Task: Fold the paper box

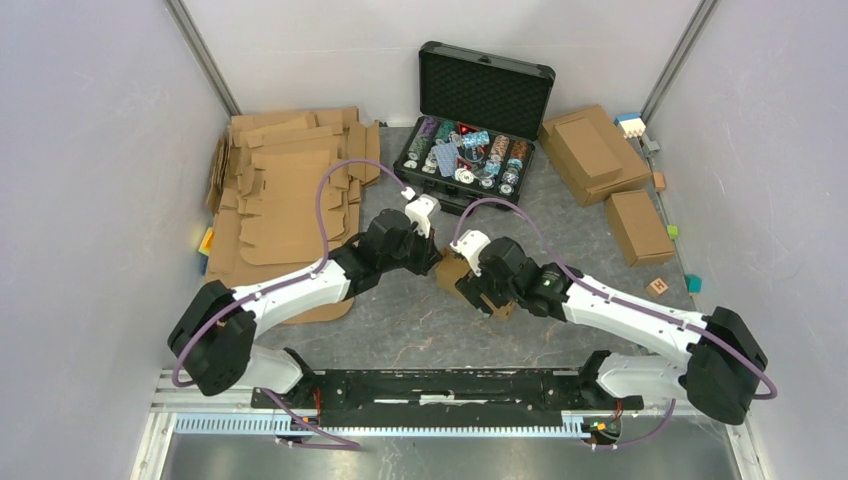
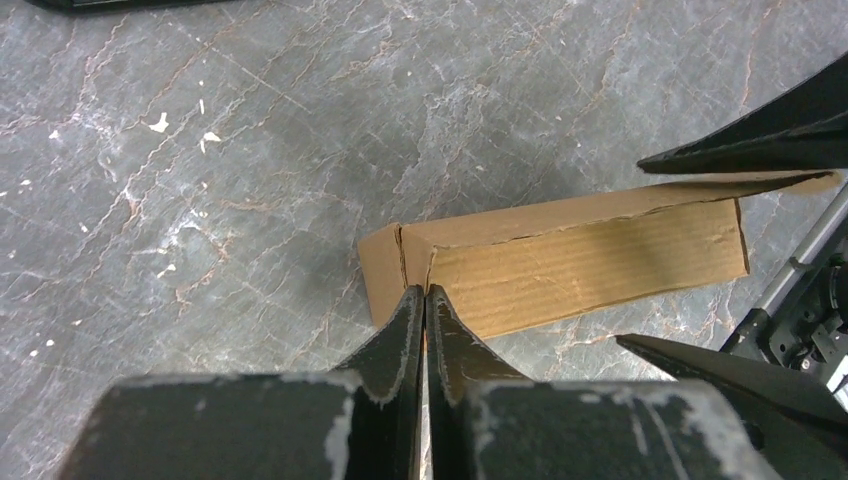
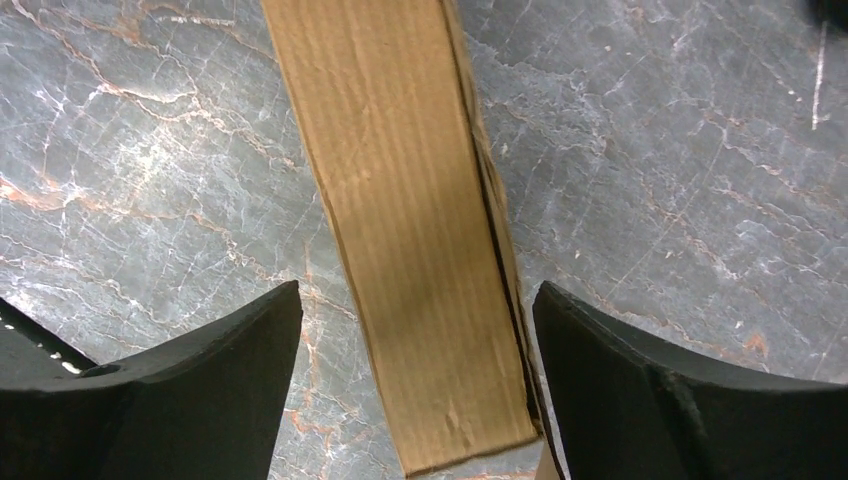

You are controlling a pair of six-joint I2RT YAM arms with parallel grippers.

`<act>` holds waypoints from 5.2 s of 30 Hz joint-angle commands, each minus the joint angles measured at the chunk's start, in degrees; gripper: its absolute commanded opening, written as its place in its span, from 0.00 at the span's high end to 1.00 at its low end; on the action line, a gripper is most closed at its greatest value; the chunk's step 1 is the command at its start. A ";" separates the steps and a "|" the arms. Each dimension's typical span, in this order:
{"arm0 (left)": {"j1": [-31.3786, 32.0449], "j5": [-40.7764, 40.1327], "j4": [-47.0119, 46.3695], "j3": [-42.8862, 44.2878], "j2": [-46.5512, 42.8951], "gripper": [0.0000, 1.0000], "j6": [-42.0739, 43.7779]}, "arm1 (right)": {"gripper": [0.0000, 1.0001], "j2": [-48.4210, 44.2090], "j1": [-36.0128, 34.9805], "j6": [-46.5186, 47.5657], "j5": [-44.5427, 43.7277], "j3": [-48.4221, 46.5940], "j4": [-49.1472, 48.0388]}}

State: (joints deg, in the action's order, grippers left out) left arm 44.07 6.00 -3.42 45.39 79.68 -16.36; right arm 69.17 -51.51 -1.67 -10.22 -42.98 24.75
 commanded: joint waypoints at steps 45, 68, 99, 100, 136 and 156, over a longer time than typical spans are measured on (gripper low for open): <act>3.03 -7.96 2.81 -3.90 -4.26 0.96 0.45 | 0.14 -8.41 7.12 -9.06 -2.40 3.57 1.35; 4.08 -8.30 2.80 -3.81 -3.97 0.97 1.51 | 0.02 1.87 6.17 5.09 16.39 -6.07 -4.15; 4.79 -8.28 2.61 -3.97 -4.44 0.96 1.41 | 0.14 5.53 4.31 2.33 5.32 -7.99 -2.12; 4.86 -8.27 2.63 -3.91 -4.34 0.96 1.42 | 0.09 5.18 4.31 2.16 5.09 -7.95 -2.12; 5.85 -10.94 3.07 -3.79 -4.89 0.97 1.77 | 0.23 -24.42 16.08 -23.64 6.17 11.83 2.07; 6.29 -11.27 4.81 -3.31 -4.26 0.97 2.03 | 0.59 -24.91 20.66 -27.25 17.16 15.62 -1.16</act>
State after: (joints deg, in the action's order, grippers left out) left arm 49.69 -4.49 -1.76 41.89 75.68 -16.36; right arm 43.53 -31.00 -28.84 4.82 -27.24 23.14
